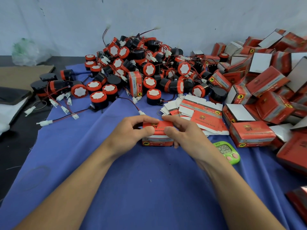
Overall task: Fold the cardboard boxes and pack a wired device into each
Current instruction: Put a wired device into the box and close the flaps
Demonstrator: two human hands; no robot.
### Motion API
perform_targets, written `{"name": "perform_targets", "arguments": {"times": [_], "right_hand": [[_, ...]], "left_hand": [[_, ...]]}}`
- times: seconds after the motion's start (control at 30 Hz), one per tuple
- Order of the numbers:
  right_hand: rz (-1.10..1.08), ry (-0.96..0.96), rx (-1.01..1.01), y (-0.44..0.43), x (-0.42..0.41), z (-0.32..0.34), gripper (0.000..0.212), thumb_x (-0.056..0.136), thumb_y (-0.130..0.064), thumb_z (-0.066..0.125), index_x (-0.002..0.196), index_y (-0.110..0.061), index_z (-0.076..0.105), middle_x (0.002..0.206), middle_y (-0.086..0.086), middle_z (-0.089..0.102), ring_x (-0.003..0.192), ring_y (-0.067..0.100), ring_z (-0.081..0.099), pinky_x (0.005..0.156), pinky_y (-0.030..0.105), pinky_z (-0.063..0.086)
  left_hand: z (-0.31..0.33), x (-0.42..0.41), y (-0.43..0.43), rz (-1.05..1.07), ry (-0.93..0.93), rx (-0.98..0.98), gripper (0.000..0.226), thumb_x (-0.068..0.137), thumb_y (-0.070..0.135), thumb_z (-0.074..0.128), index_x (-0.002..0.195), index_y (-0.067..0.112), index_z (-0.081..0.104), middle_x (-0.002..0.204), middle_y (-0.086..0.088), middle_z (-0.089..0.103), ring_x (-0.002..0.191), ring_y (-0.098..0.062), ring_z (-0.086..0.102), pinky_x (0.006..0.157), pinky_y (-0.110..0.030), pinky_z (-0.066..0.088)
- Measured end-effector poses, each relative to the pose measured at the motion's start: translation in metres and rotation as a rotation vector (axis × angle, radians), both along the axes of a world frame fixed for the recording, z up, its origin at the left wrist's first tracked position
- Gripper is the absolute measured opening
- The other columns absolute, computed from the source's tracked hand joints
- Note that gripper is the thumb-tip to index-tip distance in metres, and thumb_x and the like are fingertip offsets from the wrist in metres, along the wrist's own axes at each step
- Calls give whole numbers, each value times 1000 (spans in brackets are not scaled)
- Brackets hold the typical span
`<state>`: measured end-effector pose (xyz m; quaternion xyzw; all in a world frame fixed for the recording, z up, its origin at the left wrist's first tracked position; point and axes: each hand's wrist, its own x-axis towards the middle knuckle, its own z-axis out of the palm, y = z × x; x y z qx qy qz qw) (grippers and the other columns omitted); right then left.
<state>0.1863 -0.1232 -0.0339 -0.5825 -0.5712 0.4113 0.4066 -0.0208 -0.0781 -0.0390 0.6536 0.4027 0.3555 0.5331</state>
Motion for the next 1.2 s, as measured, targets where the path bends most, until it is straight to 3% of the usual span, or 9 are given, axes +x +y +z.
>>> {"name": "perform_targets", "arguments": {"times": [0.1,0.23,0.37,0.5,0.6,0.7,0.87,1.03,1.2], "right_hand": [[24,-20,-4,0,0,2,39,98,-24,66,136,-31,62,97,-18,63,54,1,54,61,19,48],[17,-127,28,0,-1,4,39,96,-23,67,132,-37,62,127,-13,65,58,-9,55,59,8,42],[12,-123,33,-1,-2,6,37,96,-20,67,129,-36,63,123,-10,67,59,-11,54,58,6,40],[30,-183,15,-5,-3,6,37,95,-34,66,130,-45,60,101,-16,61,70,-5,57,60,8,40],[81,-189,-24,-7,-3,6,53,88,-44,74,135,-50,50,108,-17,62,84,0,59,73,20,45],[134,-361,12,-7,-5,4,76,78,-34,81,141,-45,42,116,-16,61,98,10,63,84,27,51],[41,-382,52,-5,-1,6,63,64,-33,89,117,-46,57,97,-19,63,80,0,60,60,13,41],[36,-385,102,-9,0,4,68,64,-31,88,125,-41,61,91,-18,68,80,-10,60,64,6,42],[110,-247,4,-10,6,10,62,77,-25,84,131,-41,58,109,-10,70,83,7,68,78,30,57]], "left_hand": [[-1,0,-1,-5,-15,-19,23,83,30,74,105,38,77,105,11,75,98,-11,74,77,-21,57],[-2,2,-3,23,9,4,28,86,19,78,106,38,77,113,-1,72,92,-12,74,73,-21,57],[-2,6,-7,32,30,19,26,89,30,71,112,43,74,115,6,72,98,-9,72,76,-20,57],[-6,10,-6,80,152,106,28,98,35,71,124,45,67,120,15,68,105,-7,68,84,-21,58],[-4,14,-4,103,142,132,32,94,22,75,119,42,70,118,15,70,103,-2,68,80,-17,57],[-5,16,-5,113,136,120,31,94,21,75,117,41,72,114,14,71,101,-3,69,82,-22,59],[-3,17,-12,89,218,138,53,76,53,72,127,46,65,115,22,66,99,5,64,80,-14,55],[-1,24,-12,97,149,126,48,67,44,78,115,46,69,115,16,70,100,-1,67,82,-23,59],[-1,24,-14,90,185,151,44,71,48,75,115,50,68,117,19,69,102,1,65,85,-22,58]]}}
